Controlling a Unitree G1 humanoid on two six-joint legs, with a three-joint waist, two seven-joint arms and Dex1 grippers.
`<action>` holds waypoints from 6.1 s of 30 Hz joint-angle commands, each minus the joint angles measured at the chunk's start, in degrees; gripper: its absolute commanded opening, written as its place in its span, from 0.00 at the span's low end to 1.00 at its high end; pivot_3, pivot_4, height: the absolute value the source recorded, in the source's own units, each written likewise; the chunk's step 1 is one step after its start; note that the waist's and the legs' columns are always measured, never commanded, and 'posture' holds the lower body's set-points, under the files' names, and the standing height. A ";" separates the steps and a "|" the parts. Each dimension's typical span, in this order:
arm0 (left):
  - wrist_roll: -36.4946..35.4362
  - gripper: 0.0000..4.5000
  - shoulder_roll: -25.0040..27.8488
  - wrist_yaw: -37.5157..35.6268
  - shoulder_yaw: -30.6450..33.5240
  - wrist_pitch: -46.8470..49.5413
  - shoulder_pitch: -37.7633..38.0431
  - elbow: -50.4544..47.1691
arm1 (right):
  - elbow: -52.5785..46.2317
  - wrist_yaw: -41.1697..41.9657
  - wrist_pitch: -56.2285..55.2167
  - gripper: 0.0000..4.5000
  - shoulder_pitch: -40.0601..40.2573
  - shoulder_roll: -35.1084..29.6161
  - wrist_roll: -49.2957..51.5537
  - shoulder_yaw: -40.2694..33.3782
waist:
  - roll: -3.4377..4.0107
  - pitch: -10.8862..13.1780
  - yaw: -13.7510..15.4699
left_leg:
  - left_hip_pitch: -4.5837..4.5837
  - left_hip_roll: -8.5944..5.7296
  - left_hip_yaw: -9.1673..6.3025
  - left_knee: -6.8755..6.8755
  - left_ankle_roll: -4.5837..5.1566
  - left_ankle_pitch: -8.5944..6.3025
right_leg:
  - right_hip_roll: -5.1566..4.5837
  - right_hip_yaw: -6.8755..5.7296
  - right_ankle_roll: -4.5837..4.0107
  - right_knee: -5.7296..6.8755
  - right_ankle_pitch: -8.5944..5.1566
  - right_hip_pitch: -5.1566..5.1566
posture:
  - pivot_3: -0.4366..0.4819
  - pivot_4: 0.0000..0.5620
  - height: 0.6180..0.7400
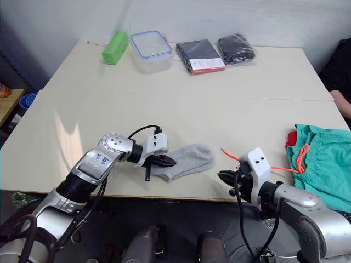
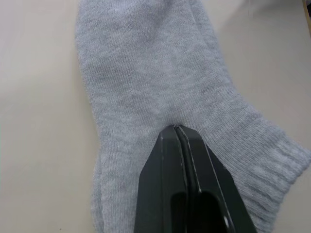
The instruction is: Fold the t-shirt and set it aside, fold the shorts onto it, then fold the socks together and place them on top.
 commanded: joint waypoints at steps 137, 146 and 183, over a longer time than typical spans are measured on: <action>-3.04 0.00 15.88 3.22 3.11 2.66 12.95 -16.11 | 43.40 22.70 -48.55 0.01 -31.64 -7.17 -23.85 43.62 | -0.20 0.06 -1.68 | 0.60 0.00 0.33 -1.00 -0.86 0.43 | 0.03 0.15 -0.15 -0.19 -0.06 0.00 | 0.48 0.27 1.00; -4.19 0.00 14.21 3.41 5.45 2.67 12.16 -15.72 | 51.23 26.86 -25.08 0.30 -40.67 -9.04 -13.10 36.94 | -0.18 0.07 -1.80 | 0.58 0.00 0.28 -1.02 -0.52 0.59 | 0.01 0.11 -0.19 -0.12 -0.04 -0.04 | 0.48 0.27 1.00; -8.04 0.09 10.05 4.55 11.21 3.39 11.74 -13.32 | 50.76 20.57 -4.24 0.00 -42.50 -0.55 -5.25 26.77 | -0.13 0.06 -1.67 | 0.43 0.00 0.35 -1.09 -0.63 0.55 | -0.02 0.12 -0.27 0.06 -0.02 -0.33 | 0.48 0.27 1.00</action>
